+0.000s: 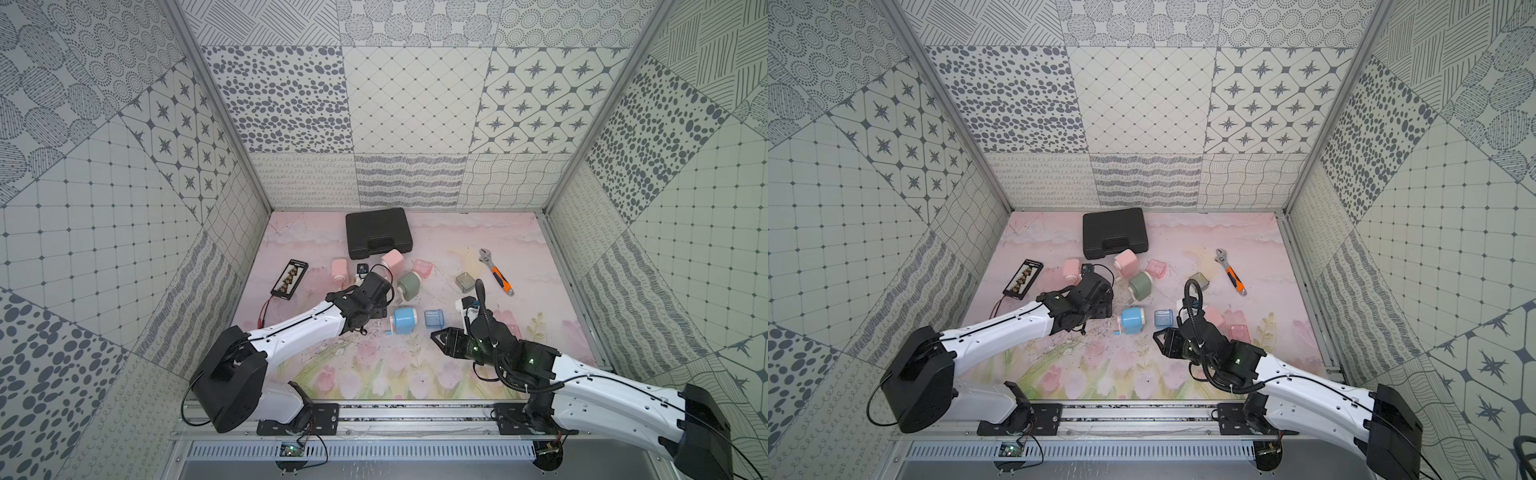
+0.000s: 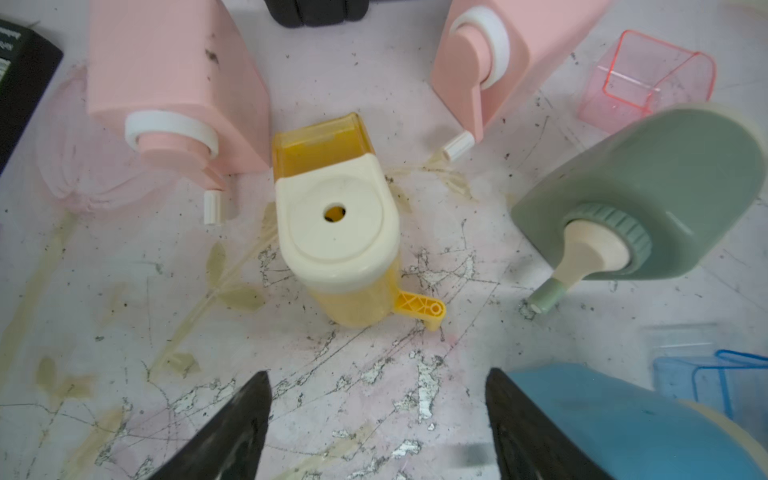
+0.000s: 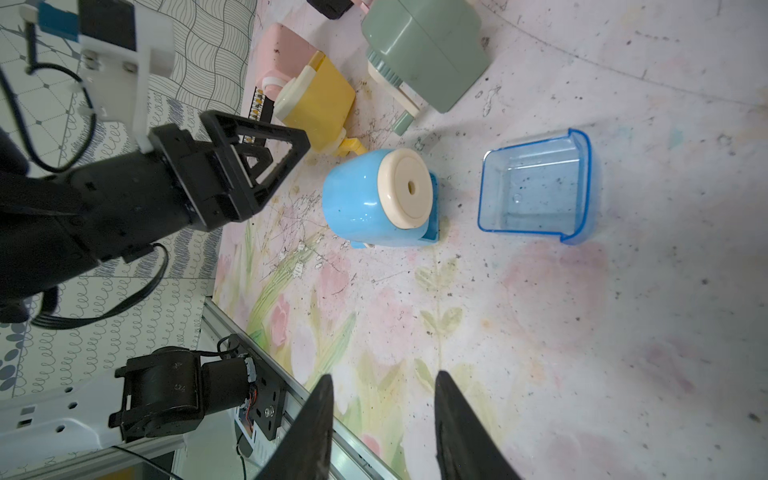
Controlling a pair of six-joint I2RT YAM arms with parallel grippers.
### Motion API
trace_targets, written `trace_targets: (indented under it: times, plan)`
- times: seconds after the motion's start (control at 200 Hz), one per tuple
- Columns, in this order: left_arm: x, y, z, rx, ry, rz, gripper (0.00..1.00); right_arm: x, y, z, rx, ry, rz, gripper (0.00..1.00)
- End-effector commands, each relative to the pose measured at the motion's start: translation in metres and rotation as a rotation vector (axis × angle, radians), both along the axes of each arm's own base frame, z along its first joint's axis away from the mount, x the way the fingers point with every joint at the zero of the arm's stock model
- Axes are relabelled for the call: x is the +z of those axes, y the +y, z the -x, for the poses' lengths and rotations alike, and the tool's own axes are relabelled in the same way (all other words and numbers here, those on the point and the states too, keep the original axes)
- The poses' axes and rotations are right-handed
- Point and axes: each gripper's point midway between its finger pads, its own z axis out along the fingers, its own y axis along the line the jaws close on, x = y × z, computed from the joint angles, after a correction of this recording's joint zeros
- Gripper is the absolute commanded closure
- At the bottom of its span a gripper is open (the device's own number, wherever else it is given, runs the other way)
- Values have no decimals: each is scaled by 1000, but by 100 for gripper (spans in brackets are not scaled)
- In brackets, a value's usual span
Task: Put the tray back into the pencil sharpener
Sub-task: Adjust the pencil sharpener at the center of the board.
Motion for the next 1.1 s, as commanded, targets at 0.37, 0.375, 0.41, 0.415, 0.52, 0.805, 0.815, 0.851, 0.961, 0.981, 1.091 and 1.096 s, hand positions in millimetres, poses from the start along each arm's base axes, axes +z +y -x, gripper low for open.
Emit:
trace_targets:
  times: [0.37,0.375,0.41,0.415,0.52,0.805,0.815,0.851,0.961,0.981,1.091,1.096]
  plan:
    - [-2,3,-49,262,-226,-7,25,26,6,-2,21,-47,-64,60]
    - [-2,2,-49,262,-226,-7,25,26,7,-1,21,-47,-65,60]
    - [-2,2,-51,267,-235,-4,27,27,6,-1,21,-47,-64,60]
    - [-3,2,-52,267,-235,-4,27,27,6,-1,21,-48,-65,60]
    - [-6,2,-57,285,-260,-15,33,27,4,0,22,-49,-66,60]
    - [-11,-1,-68,289,-304,-37,35,27,0,3,19,-45,-73,61]
    - [-11,0,-68,290,-305,-37,35,27,0,3,18,-46,-72,61]
    - [-12,0,-69,292,-306,-39,35,27,0,3,18,-45,-74,61]
    - [-15,0,-71,302,-310,-40,33,26,1,3,21,-43,-72,61]
    - [-15,0,-71,305,-310,-42,33,27,1,3,22,-43,-73,61]
    - [-18,3,-72,329,-315,-45,33,26,2,3,26,-42,-72,62]
    - [-18,3,-72,330,-316,-44,33,27,2,3,26,-44,-73,62]
